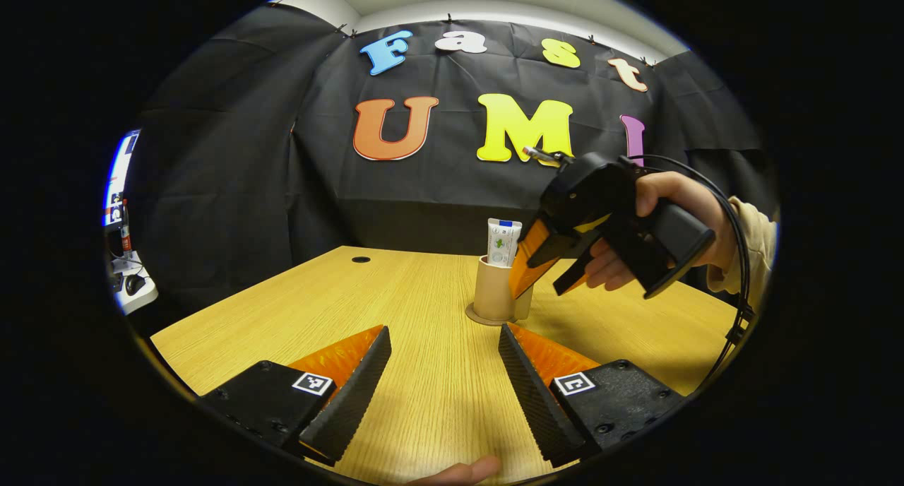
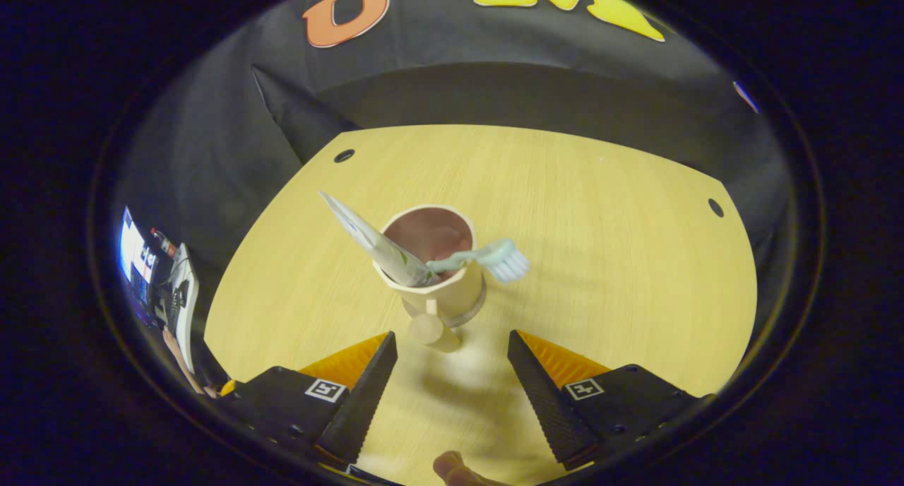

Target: Put the toothbrush and toothpaste on the desktop into the cup, then pick up the cup and place it on the coaster on the desktop.

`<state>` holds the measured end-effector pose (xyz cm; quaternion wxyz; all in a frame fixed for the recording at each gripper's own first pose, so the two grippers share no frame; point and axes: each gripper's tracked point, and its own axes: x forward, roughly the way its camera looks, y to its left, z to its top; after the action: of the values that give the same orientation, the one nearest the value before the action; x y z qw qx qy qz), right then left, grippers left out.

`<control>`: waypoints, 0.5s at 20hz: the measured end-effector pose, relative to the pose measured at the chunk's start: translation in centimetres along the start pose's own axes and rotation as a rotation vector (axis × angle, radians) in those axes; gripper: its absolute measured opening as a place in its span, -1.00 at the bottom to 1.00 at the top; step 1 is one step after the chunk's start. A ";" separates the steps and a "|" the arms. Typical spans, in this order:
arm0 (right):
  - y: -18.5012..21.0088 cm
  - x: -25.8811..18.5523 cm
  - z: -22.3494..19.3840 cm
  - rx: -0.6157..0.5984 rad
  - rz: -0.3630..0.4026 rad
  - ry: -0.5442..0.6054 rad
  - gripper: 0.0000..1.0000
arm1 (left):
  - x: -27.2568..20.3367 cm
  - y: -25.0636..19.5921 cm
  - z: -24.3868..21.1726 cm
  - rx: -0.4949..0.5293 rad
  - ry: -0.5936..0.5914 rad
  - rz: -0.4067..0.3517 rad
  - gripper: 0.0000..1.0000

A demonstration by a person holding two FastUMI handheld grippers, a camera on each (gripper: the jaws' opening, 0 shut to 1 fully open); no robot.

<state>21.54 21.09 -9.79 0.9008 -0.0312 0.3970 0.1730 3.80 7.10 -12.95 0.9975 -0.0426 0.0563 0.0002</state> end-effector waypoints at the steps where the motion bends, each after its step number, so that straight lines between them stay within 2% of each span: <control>1: -0.5 -1.0 -0.3 0.000 -0.011 -0.034 0.87 | -0.3 -0.2 0.1 0.000 0.003 0.000 0.96; 6: -3.2 -6.2 -2.7 0.051 -0.011 -0.210 0.92 | -1.4 -1.5 1.0 0.014 0.008 -0.001 0.96; 10: -6.0 -10.4 -6.4 0.021 -0.087 -0.335 0.87 | -2.9 -3.1 2.6 -0.009 -0.023 -0.014 0.95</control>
<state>12.56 11.22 -7.14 0.9613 -0.0100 0.2413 0.1323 1.19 4.26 -9.76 0.9979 -0.0475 0.0447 -0.0061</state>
